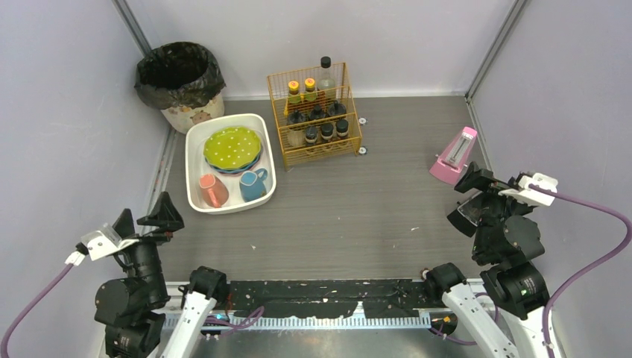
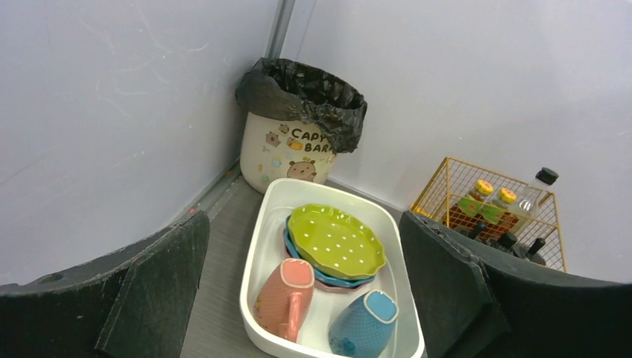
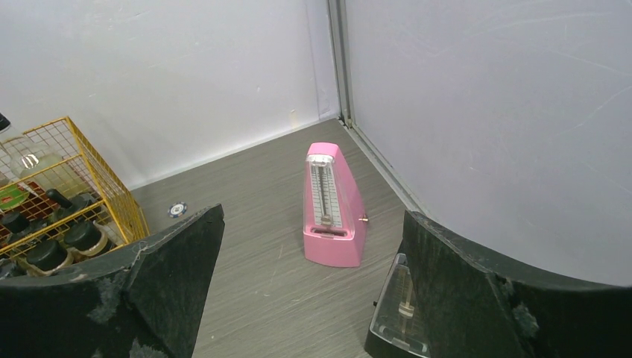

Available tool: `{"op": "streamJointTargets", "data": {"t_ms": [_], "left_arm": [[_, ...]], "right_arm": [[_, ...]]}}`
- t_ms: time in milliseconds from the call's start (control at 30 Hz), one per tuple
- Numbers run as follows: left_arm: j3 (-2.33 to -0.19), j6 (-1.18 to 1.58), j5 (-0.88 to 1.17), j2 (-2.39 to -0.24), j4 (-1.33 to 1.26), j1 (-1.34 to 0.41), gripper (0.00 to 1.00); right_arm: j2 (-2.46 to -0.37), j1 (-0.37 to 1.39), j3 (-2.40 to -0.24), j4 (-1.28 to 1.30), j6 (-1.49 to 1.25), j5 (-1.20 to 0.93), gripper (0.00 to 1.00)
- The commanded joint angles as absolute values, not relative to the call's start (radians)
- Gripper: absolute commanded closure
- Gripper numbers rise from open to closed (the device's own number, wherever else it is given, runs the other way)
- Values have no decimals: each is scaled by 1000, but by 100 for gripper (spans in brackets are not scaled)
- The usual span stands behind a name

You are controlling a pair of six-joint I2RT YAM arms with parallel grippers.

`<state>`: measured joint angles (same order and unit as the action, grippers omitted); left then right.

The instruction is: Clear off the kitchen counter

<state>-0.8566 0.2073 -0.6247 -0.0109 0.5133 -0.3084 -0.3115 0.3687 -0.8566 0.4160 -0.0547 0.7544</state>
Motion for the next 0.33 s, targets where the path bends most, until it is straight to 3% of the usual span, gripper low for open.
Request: {"op": "streamJointTargets", "data": {"t_ms": [0,300], "left_arm": [[-845,190,-651,67,502,-310,1],[-834,198,-640,90,560,-310,1]], "right_arm": [[-298,365,-858,371,-59,778,5],[-299,365,-857,375,-101,778,5]]}}
